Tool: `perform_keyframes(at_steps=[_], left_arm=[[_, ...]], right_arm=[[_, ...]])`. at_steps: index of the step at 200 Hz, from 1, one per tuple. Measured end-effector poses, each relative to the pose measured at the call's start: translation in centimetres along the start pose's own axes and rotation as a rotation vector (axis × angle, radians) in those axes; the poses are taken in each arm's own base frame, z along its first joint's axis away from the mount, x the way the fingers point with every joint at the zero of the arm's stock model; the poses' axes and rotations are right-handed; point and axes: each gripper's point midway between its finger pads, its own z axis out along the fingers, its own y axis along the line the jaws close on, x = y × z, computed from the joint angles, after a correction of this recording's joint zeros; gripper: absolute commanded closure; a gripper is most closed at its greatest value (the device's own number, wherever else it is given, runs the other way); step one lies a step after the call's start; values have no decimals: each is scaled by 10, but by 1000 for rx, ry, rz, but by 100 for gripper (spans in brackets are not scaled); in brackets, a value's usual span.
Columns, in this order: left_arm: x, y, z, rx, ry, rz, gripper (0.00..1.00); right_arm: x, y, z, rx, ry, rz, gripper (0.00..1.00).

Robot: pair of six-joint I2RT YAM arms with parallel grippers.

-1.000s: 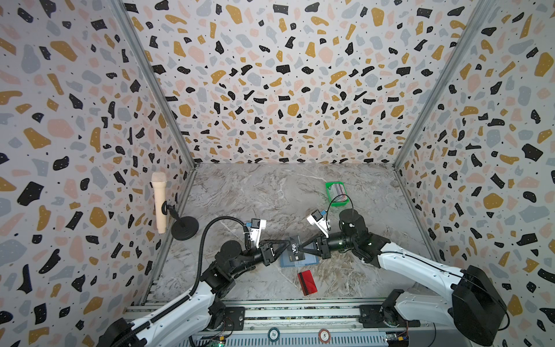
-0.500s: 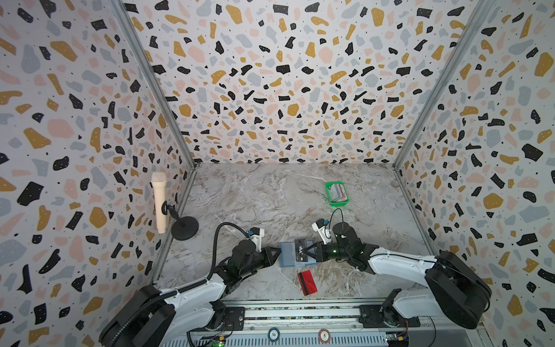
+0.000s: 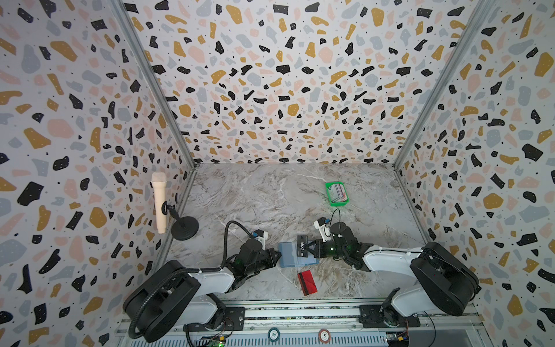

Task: Insert credit cards into a card holder
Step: Insert the credit card into the card slot.

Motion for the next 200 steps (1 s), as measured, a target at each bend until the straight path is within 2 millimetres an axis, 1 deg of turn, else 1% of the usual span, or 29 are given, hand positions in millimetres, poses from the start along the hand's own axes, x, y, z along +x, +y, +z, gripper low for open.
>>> perform_keyframes(at_steps=[42, 85, 139, 200], left_arm=[[1, 1, 1, -4, 3, -1, 100], [1, 1, 1, -3, 3, -1, 100], [-1, -2, 1, 10, -7, 2, 100], [6, 6, 0, -2, 8, -11, 100]], right_arm=[[2, -2, 5, -7, 9, 11, 100], [0, 3, 5, -29, 1, 20, 100], [-1, 3, 5, -32, -2, 37, 100], [2, 2, 8, -35, 9, 55, 100]])
